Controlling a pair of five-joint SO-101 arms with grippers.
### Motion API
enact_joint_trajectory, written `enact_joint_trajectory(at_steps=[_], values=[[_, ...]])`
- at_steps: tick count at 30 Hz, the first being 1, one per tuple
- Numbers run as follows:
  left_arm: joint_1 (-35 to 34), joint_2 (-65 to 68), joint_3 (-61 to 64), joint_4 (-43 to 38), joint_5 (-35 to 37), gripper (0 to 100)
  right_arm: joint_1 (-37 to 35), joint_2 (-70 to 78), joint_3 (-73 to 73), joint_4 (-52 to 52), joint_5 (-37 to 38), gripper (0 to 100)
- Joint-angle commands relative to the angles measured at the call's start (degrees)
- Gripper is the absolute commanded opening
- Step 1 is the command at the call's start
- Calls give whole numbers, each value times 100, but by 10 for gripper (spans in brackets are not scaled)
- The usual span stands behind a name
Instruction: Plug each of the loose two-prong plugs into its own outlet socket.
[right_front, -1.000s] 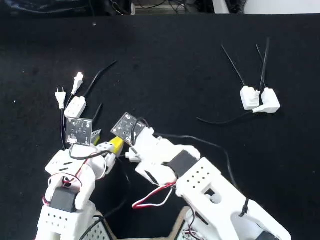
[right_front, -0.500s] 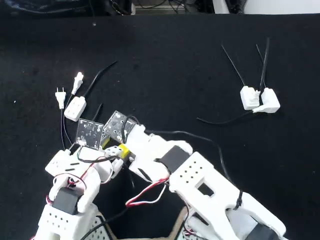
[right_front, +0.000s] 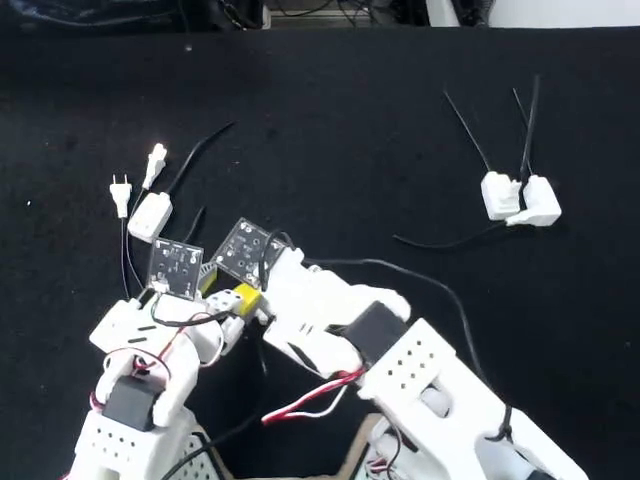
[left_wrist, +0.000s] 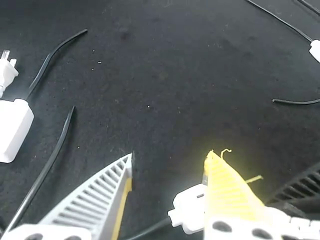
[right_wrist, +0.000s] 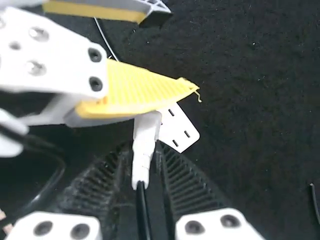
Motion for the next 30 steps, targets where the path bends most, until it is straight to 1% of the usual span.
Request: enact_joint_trajectory(at_steps=[1, 4, 10, 12, 19, 23, 30], values=[[84, 9, -189, -9, -79, 234, -62, -374, -154, -114, -53, 11], [84, 9, -189, -9, -79, 234, -62, -347, -101, -255, -97, 11], [75, 9, -189, -9, -79, 234, -62, -391, 268, -879, -712, 11], [75, 9, -189, -9, -79, 234, -62, -391, 330, -976, -774, 11], [75, 9, -189, 0, -79, 234, -62, -391, 303, -967, -800, 11], [75, 9, -189, 0, -79, 234, -62, -391, 286, -976, -1187, 11], [75, 9, -189, 0, -79, 234, -62, -391, 286, -976, -1301, 11]])
